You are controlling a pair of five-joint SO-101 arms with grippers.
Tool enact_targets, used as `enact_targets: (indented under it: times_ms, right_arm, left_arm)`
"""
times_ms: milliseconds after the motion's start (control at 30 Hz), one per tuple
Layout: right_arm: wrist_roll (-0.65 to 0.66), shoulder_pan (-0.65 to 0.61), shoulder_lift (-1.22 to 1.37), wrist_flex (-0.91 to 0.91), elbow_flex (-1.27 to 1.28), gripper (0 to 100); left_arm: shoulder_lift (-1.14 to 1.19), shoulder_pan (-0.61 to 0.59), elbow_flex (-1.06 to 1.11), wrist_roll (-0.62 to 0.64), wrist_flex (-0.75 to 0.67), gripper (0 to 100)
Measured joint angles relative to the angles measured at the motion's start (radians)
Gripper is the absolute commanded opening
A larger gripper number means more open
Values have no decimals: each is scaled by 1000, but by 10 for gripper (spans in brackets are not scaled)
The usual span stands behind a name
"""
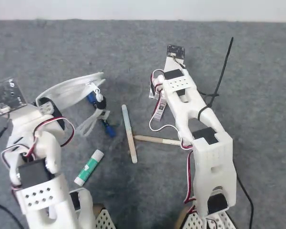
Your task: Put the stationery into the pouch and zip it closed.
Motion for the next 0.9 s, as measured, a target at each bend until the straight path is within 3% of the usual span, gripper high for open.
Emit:
enact_targets:
  times_ms: [200, 333, 567, 900]
  right_arm:
    - [0, 0, 0, 51, -6, 114]
    - [0, 2, 0, 63, -8, 1]
    - [0, 3, 0, 121, -25, 6]
    - [0, 3, -64, 359, -109, 6]
  left_arm:
    - [0, 0, 0, 0, 0, 9]
    - [0, 0, 0, 0, 0, 9]
    - [0, -6, 0, 0, 0, 9]
    - [0, -5, 0, 0, 0, 9]
